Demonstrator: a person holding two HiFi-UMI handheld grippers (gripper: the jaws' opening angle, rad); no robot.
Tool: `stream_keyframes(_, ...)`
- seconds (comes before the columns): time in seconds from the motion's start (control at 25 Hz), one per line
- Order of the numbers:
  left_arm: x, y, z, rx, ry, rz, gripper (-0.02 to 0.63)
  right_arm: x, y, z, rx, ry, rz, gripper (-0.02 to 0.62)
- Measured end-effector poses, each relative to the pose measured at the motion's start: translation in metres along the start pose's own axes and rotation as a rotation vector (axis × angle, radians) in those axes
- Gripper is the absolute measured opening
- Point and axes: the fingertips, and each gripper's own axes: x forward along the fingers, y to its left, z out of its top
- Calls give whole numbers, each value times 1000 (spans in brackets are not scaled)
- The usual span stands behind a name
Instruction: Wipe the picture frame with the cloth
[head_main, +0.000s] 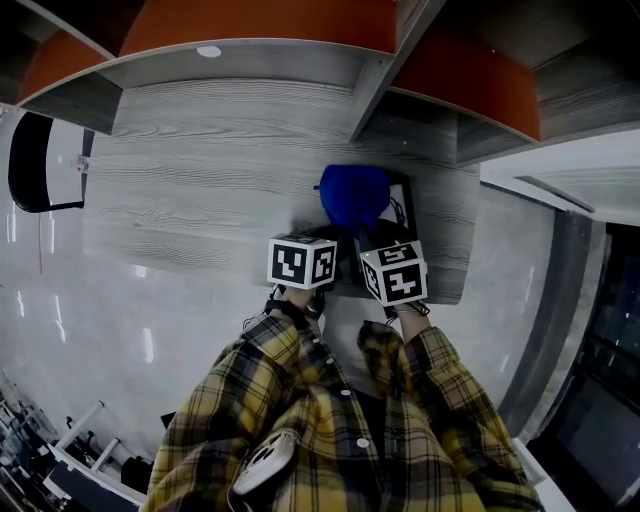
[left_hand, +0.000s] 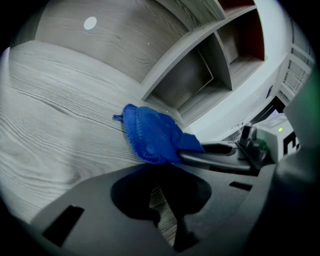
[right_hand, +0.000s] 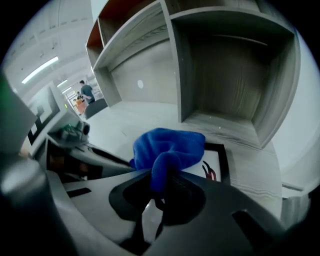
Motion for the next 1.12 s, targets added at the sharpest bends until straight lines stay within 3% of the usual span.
stream_keyframes(0.84,1,1,0,8,20,-5,56,-35,-85,-44,14,42,-159,41)
stream_keyframes(1.12,0,0,0,9,21,-4,55,-54,-114,-61,133,38,-231,41)
